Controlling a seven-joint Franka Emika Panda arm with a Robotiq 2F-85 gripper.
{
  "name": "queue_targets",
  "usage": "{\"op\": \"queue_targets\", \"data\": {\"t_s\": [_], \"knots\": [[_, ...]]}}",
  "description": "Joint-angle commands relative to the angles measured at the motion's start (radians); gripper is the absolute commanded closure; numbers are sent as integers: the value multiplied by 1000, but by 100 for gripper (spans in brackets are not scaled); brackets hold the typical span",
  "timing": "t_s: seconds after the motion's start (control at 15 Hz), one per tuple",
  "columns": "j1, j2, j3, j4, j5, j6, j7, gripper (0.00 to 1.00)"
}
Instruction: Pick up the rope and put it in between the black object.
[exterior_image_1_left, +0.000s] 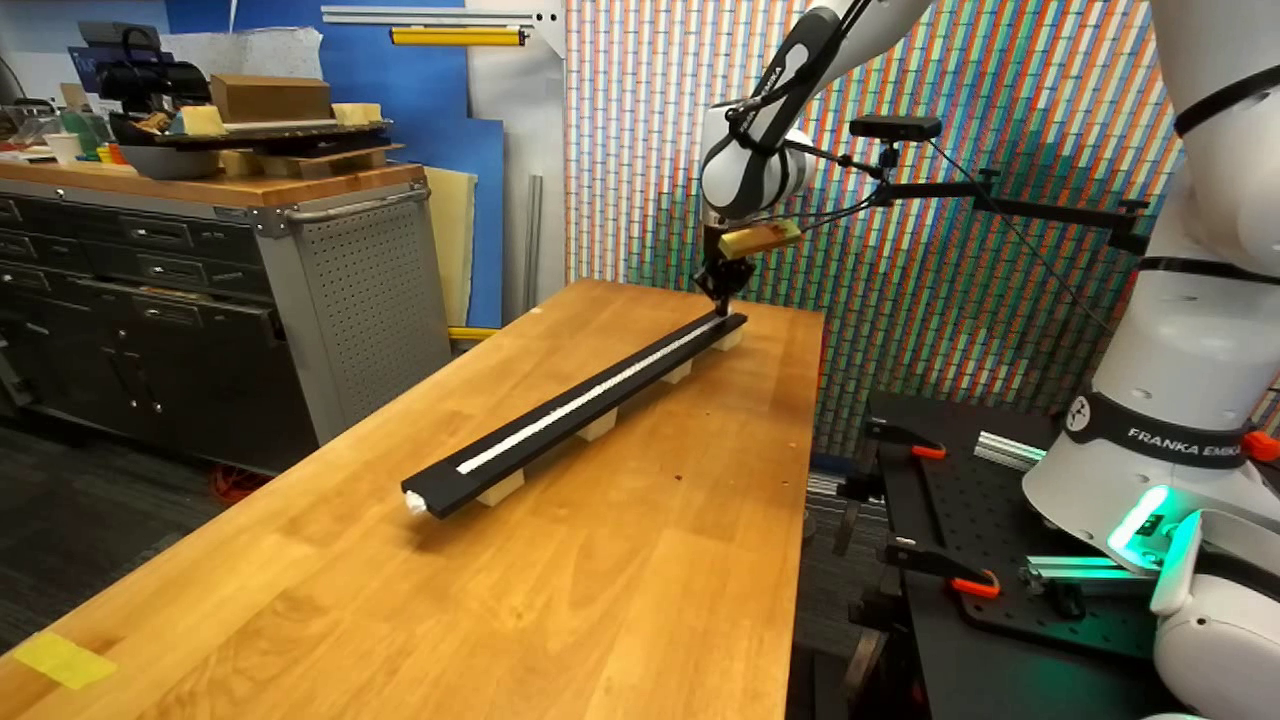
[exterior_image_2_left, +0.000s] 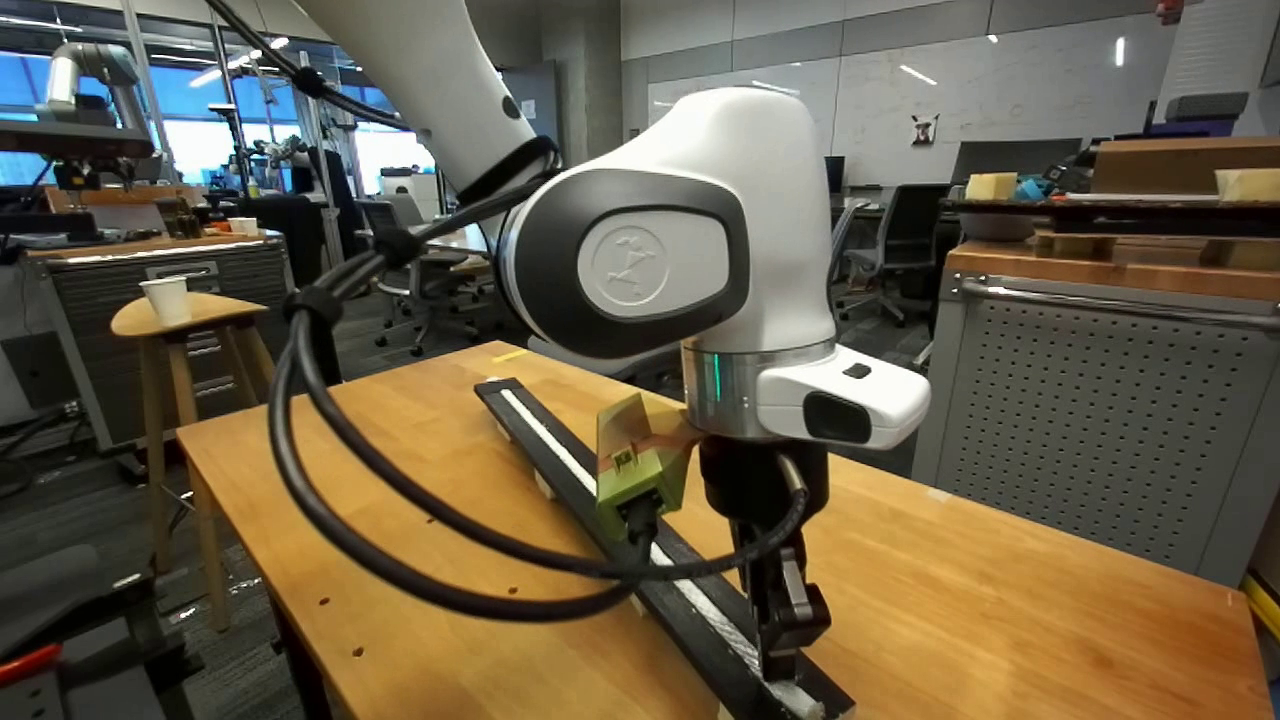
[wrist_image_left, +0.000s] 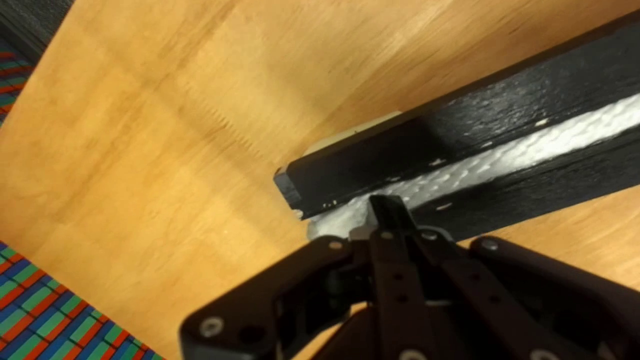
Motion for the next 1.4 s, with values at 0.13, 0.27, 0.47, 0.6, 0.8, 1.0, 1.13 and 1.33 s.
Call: {"op": "queue_targets", "data": {"t_s": [0.13,0.27,0.47,0.6,0.8,1.0,1.13,1.33], "knots": [[-26,25,-11,35,20,6,-15,100],[-27,25,-14,33,18,9,-14,100],[-25,25,-14,29,17,13,-14,100],[-27,29,-12,31,19,12,-16,100],[-34,43,-4,38,28,3,-22,100],[-43,55,5,42,41,1,-31,100],[-49,60,9,45,52,-3,-35,100],[-59,71,19,51,70,-7,-45,100]]}}
